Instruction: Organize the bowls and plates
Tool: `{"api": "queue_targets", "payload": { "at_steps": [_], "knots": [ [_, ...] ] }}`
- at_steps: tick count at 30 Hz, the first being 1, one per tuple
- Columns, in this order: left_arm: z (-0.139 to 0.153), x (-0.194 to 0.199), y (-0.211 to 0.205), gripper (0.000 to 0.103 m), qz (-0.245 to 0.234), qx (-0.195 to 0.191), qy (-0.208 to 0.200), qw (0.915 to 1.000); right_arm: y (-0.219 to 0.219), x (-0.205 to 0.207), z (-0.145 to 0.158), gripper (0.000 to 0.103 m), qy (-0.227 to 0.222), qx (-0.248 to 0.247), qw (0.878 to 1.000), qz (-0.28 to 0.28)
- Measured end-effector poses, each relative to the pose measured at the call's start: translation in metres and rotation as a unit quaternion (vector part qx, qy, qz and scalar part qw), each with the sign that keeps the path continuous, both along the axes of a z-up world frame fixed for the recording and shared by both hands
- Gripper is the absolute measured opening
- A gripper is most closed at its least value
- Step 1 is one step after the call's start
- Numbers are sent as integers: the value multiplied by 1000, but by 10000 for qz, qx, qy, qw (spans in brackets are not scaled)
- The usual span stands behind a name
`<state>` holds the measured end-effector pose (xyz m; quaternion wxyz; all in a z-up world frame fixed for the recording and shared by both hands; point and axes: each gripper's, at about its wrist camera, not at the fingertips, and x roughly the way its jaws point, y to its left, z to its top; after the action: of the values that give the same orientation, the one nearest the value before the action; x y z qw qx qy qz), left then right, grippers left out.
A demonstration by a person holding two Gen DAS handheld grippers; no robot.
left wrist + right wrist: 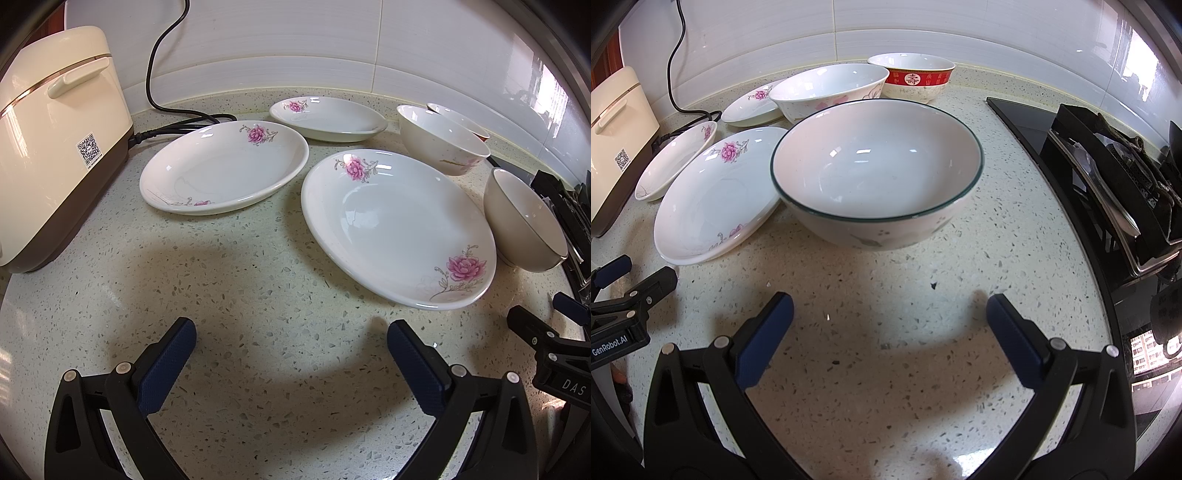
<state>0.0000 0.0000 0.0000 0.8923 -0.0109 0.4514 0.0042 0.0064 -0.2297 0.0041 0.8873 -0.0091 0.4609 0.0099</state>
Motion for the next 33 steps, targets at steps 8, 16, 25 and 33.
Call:
{"api": "queue_targets", "payload": {
  "at_steps": [8, 16, 25, 33],
  "knots": [
    [0, 0, 0, 103, 0, 0, 0, 10000, 0, 0, 0, 103, 1, 0, 10000, 1],
    [0, -5, -2, 103, 20, -6, 4, 10000, 1, -1, 0, 103, 3, 2, 9999, -122],
    [3, -12, 4, 103, -604, -133, 188, 9979, 8, -14, 3, 103, 161, 55, 9998, -39],
    [17, -2, 29, 103, -790, -1835, -68, 9798, 6, -28, 16, 103, -314, 1752, 9835, 331]
  ]
}}
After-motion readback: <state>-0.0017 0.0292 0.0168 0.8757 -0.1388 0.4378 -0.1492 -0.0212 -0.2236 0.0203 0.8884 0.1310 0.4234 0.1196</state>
